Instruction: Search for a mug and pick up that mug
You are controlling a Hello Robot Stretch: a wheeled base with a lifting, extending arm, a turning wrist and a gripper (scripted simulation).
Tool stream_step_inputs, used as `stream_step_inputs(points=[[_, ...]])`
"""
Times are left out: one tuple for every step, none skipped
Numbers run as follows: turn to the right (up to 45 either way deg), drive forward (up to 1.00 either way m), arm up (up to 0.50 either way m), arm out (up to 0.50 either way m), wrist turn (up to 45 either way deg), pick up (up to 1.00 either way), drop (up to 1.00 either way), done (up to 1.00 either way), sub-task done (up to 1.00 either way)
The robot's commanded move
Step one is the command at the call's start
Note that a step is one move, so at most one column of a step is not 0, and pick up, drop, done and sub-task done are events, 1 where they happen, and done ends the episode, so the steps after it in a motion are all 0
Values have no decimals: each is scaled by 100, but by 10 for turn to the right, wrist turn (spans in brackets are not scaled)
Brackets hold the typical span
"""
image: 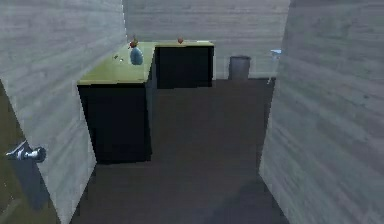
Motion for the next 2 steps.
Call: stream_step_inputs(points=[[0,100,0,0,0,0,0,0,0],[30,0,0,0,0,0,0,0,0]])
